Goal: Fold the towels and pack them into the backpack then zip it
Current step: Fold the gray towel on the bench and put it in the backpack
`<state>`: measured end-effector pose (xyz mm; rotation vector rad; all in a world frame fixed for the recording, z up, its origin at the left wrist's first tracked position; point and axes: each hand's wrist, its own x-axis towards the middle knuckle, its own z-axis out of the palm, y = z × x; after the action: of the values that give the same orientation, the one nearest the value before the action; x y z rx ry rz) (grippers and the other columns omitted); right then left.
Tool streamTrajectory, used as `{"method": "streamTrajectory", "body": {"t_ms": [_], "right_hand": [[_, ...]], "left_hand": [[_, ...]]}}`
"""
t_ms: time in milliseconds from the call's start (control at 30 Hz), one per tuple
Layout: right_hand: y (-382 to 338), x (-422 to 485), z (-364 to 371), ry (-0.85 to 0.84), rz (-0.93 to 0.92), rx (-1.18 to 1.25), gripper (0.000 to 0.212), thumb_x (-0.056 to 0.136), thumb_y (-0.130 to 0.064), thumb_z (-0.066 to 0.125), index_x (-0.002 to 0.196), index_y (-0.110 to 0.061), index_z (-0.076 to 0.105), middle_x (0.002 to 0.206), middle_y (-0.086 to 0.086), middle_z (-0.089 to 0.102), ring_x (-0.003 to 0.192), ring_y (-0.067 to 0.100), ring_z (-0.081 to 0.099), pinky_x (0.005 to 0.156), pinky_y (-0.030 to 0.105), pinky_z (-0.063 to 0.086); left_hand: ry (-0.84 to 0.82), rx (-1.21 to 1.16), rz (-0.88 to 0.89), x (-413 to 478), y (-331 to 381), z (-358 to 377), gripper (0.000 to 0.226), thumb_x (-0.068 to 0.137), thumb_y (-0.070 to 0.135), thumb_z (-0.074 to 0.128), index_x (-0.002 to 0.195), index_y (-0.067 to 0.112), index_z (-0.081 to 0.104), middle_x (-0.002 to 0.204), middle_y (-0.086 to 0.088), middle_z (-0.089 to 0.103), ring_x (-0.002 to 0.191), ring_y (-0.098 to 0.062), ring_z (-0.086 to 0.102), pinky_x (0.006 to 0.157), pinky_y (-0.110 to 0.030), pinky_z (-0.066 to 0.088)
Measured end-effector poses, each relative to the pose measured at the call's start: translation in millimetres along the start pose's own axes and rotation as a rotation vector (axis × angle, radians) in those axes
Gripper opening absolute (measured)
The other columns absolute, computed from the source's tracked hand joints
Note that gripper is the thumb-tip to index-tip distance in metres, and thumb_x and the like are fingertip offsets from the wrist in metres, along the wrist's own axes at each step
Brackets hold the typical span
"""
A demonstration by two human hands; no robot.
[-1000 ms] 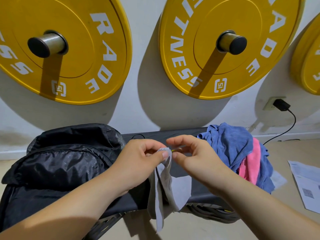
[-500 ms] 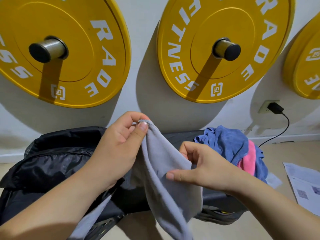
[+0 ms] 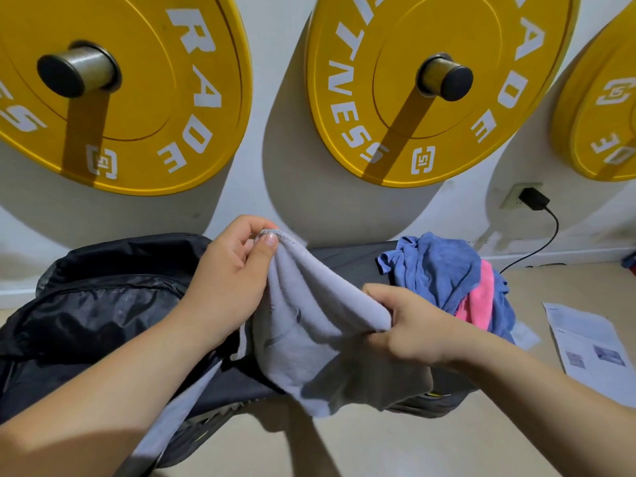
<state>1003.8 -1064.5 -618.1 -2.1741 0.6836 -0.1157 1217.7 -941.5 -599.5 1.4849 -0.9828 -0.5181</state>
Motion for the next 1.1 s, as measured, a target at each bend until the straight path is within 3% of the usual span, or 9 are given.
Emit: {"method": "streamTrajectory", "body": {"t_ms": [167, 333, 500, 633, 733, 833, 900, 1000, 1100], "right_hand": [[16, 4, -9, 0.096, 0.096, -0.101, 0.028, 0.077, -0.041, 0.083, 0.086, -0.028, 0.060, 0.075, -0.011, 0.066, 0.066, 0.005, 0.061, 0.061, 0.023, 0.050], [26, -1, -19, 0.108, 0.150, -0.152, 0.042, 0.076, -0.057, 0.080, 0.068, -0.023, 0.056, 0.053, -0.015, 0.041, 0.053, 0.004, 0.039, 0.054, 0.017, 0.032], [34, -7, -32, 0.060, 0.210, -0.166, 0.039, 0.082, -0.045, 0.079, 0.064, -0.020, 0.055, 0.056, -0.011, 0.048, 0.053, 0.005, 0.042, 0.056, 0.020, 0.037], [40, -11, -37, 0.170, 0.255, 0.005, 0.025, 0.091, -0.032, 0.072, 0.077, -0.016, 0.059, 0.060, -0.011, 0.056, 0.054, 0.004, 0.048, 0.055, 0.017, 0.042], [43, -13, -39, 0.259, 0.319, 0.135, 0.007, 0.091, -0.007, 0.063, 0.089, -0.007, 0.056, 0.071, 0.007, 0.062, 0.057, 0.016, 0.061, 0.058, 0.035, 0.059], [39, -16, -42, 0.306, 0.253, 0.211, 0.016, 0.086, 0.012, 0.046, 0.093, -0.002, 0.050, 0.084, 0.016, 0.060, 0.059, 0.029, 0.066, 0.059, 0.047, 0.060], [37, -16, -43, 0.265, 0.203, 0.163, 0.027, 0.083, 0.016, 0.041, 0.086, -0.004, 0.059, 0.080, 0.014, 0.063, 0.060, 0.026, 0.066, 0.067, 0.054, 0.059], [39, -13, -41, 0.192, 0.235, 0.016, 0.047, 0.082, 0.012, 0.044, 0.077, -0.020, 0.077, 0.077, 0.013, 0.075, 0.063, 0.028, 0.065, 0.076, 0.051, 0.058], [39, -12, -43, 0.259, 0.277, 0.073, 0.037, 0.085, 0.007, 0.053, 0.082, -0.017, 0.080, 0.078, 0.009, 0.077, 0.079, 0.035, 0.071, 0.081, 0.044, 0.062]], "left_hand": [[0.034, 0.107, -0.037, 5, -21, -8, 0.016, 0.105, 0.024, 0.052, 0.094, 0.029, 0.062, 0.076, -0.012, 0.064, 0.066, -0.011, 0.051, 0.063, -0.030, 0.042], [0.024, 0.144, -0.050, 7, -25, -8, 0.013, 0.104, 0.024, 0.053, 0.096, 0.026, 0.062, 0.085, -0.023, 0.067, 0.068, -0.022, 0.055, 0.067, -0.036, 0.046], [0.081, 0.158, -0.030, 11, -27, -11, 0.012, 0.104, 0.024, 0.052, 0.099, 0.024, 0.063, 0.086, -0.022, 0.068, 0.068, -0.021, 0.055, 0.064, -0.032, 0.046], [0.140, 0.149, -0.049, 13, -30, -18, 0.012, 0.104, 0.027, 0.053, 0.100, 0.026, 0.064, 0.086, -0.010, 0.074, 0.076, -0.034, 0.065, 0.078, -0.052, 0.055], [0.156, 0.180, -0.059, 14, -33, -20, 0.011, 0.104, 0.029, 0.054, 0.099, 0.028, 0.064, 0.087, -0.012, 0.073, 0.089, -0.044, 0.065, 0.083, -0.057, 0.054], [0.179, 0.195, -0.087, 16, -38, -23, 0.011, 0.103, 0.030, 0.054, 0.100, 0.028, 0.064, 0.089, -0.017, 0.072, 0.090, -0.046, 0.064, 0.083, -0.058, 0.054], [0.196, 0.184, -0.105, 18, -41, -26, 0.011, 0.103, 0.031, 0.054, 0.101, 0.027, 0.064, 0.091, -0.019, 0.072, 0.087, -0.045, 0.065, 0.083, -0.058, 0.054], [0.188, 0.185, -0.109, 19, -48, -28, 0.010, 0.102, 0.030, 0.055, 0.100, 0.027, 0.063, 0.093, -0.023, 0.071, 0.074, -0.029, 0.061, 0.075, -0.051, 0.054], [0.190, 0.166, -0.118, 20, -49, -28, 0.010, 0.102, 0.030, 0.055, 0.100, 0.027, 0.064, 0.093, -0.020, 0.072, 0.076, -0.029, 0.062, 0.076, -0.045, 0.052]]}}
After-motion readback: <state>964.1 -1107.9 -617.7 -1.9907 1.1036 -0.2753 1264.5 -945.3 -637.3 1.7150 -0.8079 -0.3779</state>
